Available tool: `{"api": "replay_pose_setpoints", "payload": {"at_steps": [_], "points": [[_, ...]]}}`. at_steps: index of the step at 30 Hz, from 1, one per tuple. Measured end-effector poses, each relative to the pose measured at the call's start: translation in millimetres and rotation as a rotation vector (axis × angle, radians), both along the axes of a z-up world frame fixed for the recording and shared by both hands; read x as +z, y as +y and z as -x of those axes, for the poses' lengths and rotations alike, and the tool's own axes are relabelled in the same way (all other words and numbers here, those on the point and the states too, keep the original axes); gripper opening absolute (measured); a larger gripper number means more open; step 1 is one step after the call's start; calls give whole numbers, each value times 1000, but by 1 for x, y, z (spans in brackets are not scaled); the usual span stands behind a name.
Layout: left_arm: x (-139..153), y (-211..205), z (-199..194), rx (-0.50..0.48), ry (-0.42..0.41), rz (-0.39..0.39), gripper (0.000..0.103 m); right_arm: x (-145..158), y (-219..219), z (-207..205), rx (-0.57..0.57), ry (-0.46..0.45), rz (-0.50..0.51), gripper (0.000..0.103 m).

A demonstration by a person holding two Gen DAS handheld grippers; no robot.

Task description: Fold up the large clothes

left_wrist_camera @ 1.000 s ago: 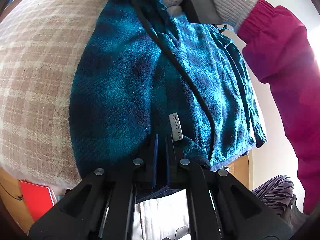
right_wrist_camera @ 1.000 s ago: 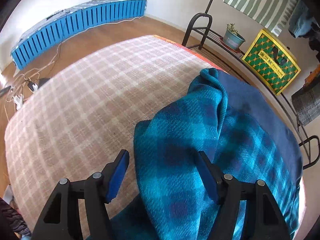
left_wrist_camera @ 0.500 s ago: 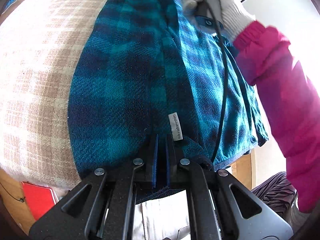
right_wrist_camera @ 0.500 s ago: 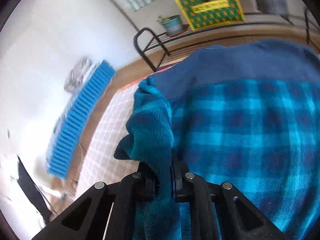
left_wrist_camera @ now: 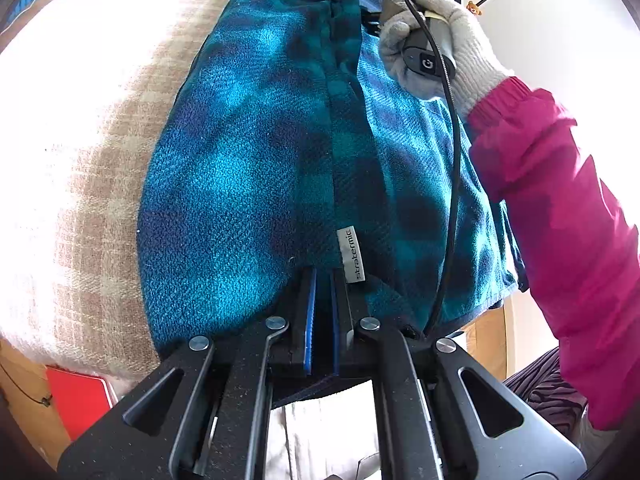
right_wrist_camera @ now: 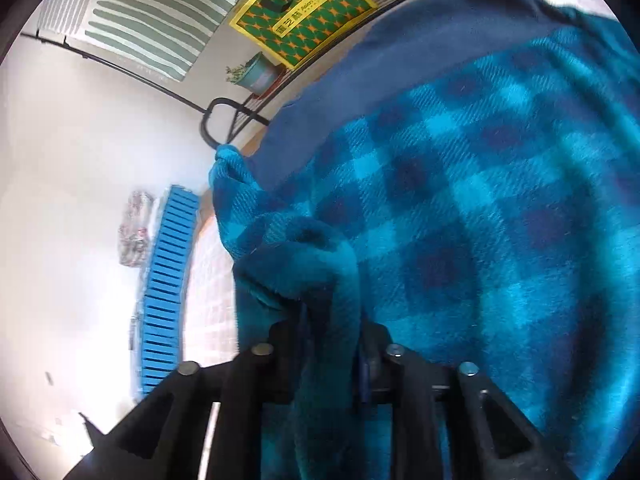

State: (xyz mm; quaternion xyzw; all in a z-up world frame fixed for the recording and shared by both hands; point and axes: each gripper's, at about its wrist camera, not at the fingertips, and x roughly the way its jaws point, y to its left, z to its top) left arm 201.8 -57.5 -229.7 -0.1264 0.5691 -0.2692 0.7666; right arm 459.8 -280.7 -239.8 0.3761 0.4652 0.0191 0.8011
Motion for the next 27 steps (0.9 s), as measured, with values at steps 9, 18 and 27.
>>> {"api": "replay_pose_setpoints", "payload": {"at_steps": [9,18,27], "points": [[-1,-2,-1,1,0,-4,4,88,34,-7,202,-221,268,39],[-3,-4,-4,-8,8,-3,4,66,113,-111,418,-201,264,35],[-3,-9,-4,-24,-8,-10,4,-8,57,-149,177,-22,286,8]]}}
